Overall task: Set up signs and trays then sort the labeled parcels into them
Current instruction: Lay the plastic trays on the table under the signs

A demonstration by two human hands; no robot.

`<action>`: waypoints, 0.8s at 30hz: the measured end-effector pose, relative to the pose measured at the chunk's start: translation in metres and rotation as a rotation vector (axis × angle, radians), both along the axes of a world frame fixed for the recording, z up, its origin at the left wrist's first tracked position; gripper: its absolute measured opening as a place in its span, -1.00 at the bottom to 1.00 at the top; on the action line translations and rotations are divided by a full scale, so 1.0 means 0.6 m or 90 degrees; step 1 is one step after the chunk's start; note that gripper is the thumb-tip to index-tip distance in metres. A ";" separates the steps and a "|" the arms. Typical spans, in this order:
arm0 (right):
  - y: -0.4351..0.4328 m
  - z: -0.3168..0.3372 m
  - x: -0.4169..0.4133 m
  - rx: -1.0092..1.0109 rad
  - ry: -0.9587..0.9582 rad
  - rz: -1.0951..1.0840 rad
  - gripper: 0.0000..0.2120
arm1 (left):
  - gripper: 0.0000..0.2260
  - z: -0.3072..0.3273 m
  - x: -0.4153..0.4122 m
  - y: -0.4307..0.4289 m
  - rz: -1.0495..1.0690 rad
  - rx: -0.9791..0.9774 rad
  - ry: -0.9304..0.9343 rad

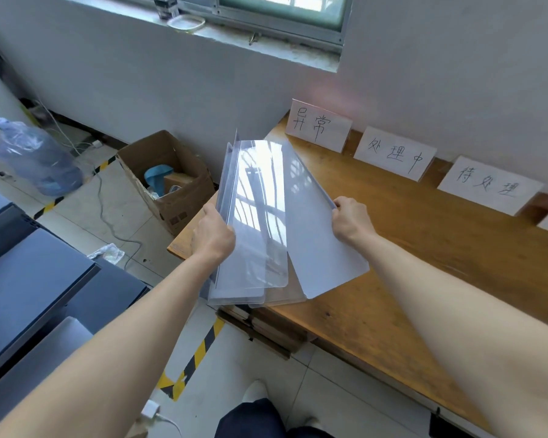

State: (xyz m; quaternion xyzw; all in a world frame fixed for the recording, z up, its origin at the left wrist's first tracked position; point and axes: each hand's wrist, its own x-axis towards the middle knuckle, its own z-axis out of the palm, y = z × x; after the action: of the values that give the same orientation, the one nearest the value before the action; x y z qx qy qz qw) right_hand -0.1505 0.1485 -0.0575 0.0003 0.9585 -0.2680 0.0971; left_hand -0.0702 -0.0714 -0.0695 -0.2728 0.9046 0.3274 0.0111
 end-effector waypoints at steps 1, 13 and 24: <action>0.007 0.004 0.003 0.027 0.012 -0.001 -0.78 | -0.64 0.004 0.003 0.006 0.001 -0.005 0.005; 0.130 0.068 0.044 0.154 0.150 0.022 -0.84 | -0.75 0.052 0.035 0.121 -0.001 -0.069 0.109; 0.318 0.077 0.090 0.197 0.181 -0.139 -0.84 | -0.68 0.064 -0.014 0.259 -0.128 -0.045 0.081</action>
State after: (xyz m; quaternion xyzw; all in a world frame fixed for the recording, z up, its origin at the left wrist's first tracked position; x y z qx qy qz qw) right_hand -0.0963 0.3395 -0.0115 0.0807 0.9865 -0.1242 -0.0695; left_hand -0.0788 0.0839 -0.0314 -0.1597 0.9372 0.3093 -0.0232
